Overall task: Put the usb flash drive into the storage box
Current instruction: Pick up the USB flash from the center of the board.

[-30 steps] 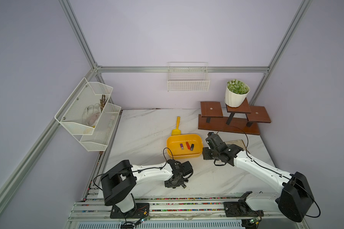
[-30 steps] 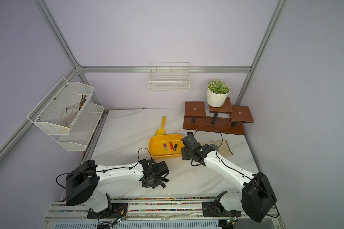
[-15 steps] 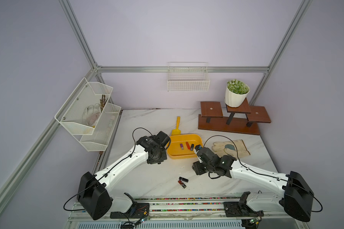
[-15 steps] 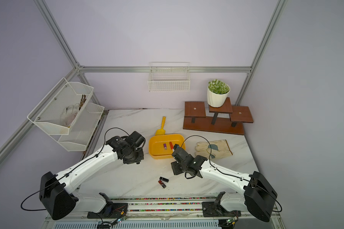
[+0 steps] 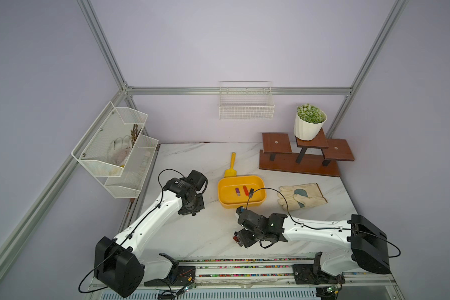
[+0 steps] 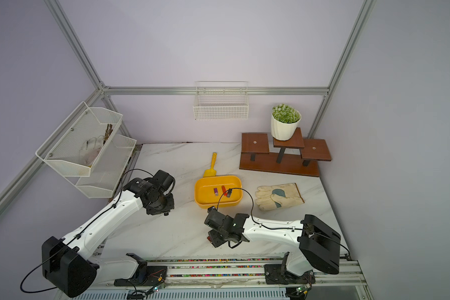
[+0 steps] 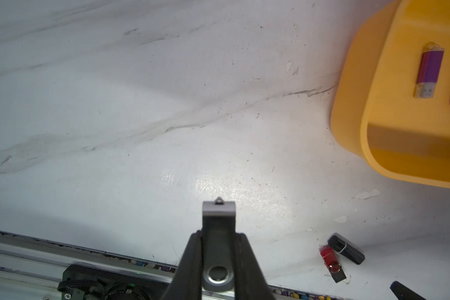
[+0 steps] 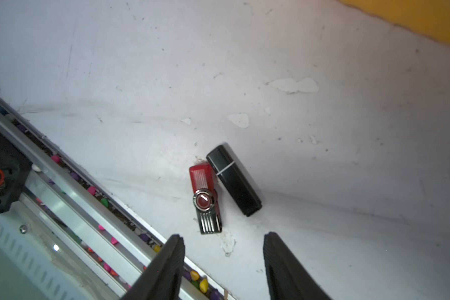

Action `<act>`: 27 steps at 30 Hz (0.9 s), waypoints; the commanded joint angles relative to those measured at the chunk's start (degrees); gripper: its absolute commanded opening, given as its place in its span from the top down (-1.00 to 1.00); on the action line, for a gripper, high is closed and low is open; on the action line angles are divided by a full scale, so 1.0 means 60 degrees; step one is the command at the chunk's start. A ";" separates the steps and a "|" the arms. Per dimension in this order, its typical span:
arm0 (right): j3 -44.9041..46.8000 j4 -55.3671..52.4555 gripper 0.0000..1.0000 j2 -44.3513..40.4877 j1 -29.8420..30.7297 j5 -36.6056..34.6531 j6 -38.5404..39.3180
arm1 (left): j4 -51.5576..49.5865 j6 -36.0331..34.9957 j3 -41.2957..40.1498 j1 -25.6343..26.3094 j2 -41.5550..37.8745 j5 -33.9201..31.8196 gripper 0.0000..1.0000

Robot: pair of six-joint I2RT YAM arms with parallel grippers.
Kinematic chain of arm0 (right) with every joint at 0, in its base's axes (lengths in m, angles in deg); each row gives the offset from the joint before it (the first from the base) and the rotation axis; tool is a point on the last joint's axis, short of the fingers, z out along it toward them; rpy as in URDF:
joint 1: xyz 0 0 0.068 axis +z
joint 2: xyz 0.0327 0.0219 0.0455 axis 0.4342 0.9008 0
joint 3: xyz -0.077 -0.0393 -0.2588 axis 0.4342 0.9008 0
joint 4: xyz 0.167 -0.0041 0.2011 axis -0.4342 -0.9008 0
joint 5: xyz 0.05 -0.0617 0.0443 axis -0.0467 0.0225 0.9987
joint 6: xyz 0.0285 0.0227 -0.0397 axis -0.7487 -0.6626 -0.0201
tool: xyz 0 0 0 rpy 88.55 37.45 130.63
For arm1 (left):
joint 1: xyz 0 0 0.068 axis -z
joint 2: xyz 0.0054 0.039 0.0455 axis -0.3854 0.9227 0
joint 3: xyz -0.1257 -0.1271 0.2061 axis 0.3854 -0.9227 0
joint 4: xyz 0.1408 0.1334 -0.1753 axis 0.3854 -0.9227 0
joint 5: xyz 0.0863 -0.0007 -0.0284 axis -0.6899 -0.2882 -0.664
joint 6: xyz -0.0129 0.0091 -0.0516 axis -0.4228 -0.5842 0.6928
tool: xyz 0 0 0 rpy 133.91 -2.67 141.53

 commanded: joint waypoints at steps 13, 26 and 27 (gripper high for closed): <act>-0.0914 -0.0033 0.07 0.1705 0.0630 -0.0446 -0.0667 | 0.0695 -0.0294 -0.0533 -0.0284 -0.0326 0.0454 1.00; -0.1107 -0.0179 0.24 0.2252 0.0628 -0.0501 -0.0673 | 0.0710 -0.0233 -0.0858 -0.0331 -0.0532 0.0469 1.00; -0.1105 -0.0178 0.24 0.2252 0.0620 -0.0498 -0.0680 | 0.0712 -0.0236 -0.0858 -0.0329 -0.0518 0.0467 1.00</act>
